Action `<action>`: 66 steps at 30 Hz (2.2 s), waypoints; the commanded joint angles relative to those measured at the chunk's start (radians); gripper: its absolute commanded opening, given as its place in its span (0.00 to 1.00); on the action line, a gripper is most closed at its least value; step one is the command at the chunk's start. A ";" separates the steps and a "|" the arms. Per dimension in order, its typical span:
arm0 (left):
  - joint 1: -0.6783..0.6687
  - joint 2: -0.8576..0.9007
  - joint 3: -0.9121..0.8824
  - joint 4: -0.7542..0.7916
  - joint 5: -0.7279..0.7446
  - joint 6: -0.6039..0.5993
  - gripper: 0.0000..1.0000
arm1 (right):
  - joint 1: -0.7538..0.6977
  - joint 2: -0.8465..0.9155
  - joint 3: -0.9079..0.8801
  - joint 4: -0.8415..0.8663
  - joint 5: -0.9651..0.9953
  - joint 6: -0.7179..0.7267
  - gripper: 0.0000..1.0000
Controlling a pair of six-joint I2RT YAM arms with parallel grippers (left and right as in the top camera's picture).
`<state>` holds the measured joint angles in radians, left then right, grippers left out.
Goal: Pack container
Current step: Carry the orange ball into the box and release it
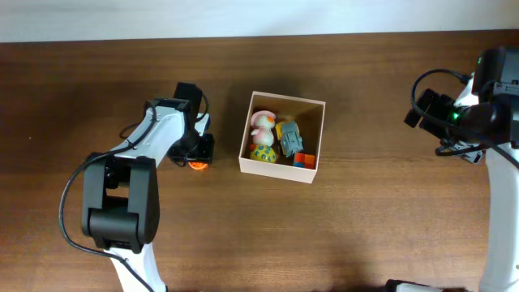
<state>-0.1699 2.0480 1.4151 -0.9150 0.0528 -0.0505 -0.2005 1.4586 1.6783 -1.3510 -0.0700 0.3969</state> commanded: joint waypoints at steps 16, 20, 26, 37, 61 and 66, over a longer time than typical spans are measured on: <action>-0.072 -0.088 0.508 -0.343 0.037 -0.002 0.38 | -0.009 0.001 0.007 0.001 -0.001 0.008 0.99; -0.174 -0.102 0.556 -0.321 0.037 -0.002 0.38 | -0.009 0.001 0.007 0.001 -0.001 0.008 0.99; -0.325 -0.037 0.548 -0.209 0.013 -0.002 0.38 | -0.009 0.001 0.007 0.001 -0.001 0.008 0.99; -0.455 0.112 0.549 -0.007 0.011 0.021 0.39 | -0.009 0.001 0.007 0.001 -0.001 0.008 0.99; -0.382 -0.007 0.979 -0.411 -0.285 -0.023 0.99 | -0.009 0.001 0.007 0.001 -0.001 0.008 0.99; -0.245 -0.097 1.032 -0.568 -0.278 -0.180 0.99 | -0.009 0.001 0.007 0.001 -0.001 0.008 0.99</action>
<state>-0.4862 2.0293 2.4199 -1.4422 -0.1841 -0.1047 -0.2005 1.4586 1.6783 -1.3510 -0.0700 0.3969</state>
